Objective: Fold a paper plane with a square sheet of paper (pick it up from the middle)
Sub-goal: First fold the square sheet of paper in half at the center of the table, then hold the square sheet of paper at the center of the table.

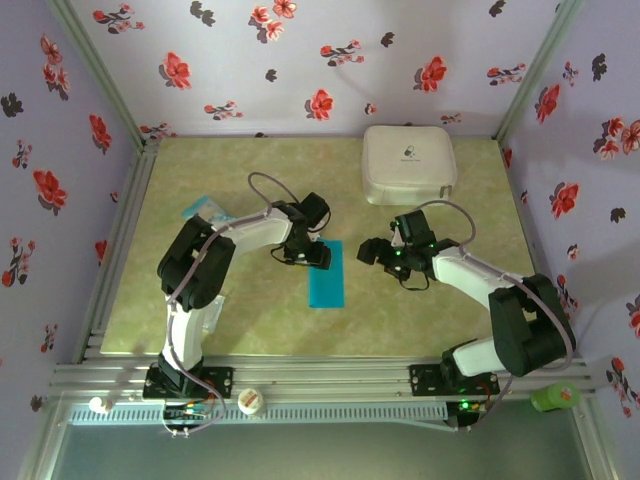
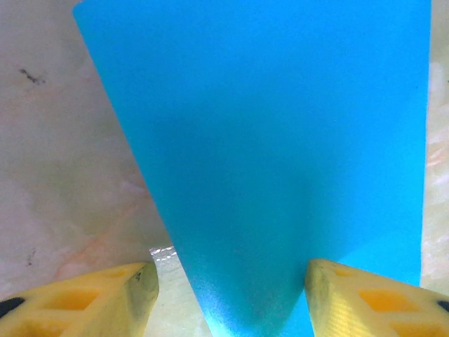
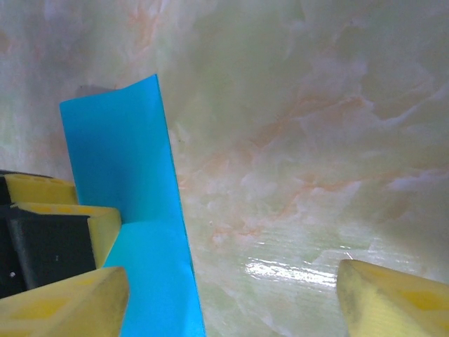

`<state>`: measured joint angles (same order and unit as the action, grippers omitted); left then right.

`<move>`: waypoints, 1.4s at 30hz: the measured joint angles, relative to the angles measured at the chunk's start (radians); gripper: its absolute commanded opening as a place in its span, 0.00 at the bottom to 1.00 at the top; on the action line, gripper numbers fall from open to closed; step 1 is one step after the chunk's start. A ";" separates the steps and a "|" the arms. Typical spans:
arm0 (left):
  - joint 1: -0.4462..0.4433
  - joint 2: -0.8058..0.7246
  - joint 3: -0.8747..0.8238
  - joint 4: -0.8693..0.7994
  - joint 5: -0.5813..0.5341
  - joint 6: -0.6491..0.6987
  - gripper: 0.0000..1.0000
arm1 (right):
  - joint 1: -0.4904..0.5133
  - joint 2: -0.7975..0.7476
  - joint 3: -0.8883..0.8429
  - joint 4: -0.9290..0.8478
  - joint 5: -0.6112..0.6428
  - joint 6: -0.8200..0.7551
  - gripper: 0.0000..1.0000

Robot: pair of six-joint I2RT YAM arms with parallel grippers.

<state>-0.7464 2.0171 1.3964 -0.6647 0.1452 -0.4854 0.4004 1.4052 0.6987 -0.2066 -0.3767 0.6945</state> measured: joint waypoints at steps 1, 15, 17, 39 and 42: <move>0.000 0.000 0.000 0.000 0.000 0.000 0.60 | 0.000 0.003 0.000 0.004 -0.003 0.000 0.58; -0.002 0.002 0.000 0.000 -0.006 0.000 0.60 | 0.082 0.138 0.047 0.038 0.000 0.017 0.03; -0.002 0.002 0.000 0.000 -0.006 0.000 0.60 | 0.105 0.156 0.068 0.042 0.004 0.018 0.02; -0.008 0.007 0.009 -0.010 -0.015 0.003 0.60 | 0.209 0.307 0.146 0.155 -0.045 0.077 0.00; -0.008 0.008 0.009 -0.010 -0.015 0.003 0.60 | 0.209 0.330 0.158 0.149 -0.040 0.075 0.00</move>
<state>-0.7547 2.0251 1.4055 -0.6750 0.1299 -0.4828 0.6098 1.7351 0.8570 -0.0578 -0.4171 0.7696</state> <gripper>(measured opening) 0.603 0.047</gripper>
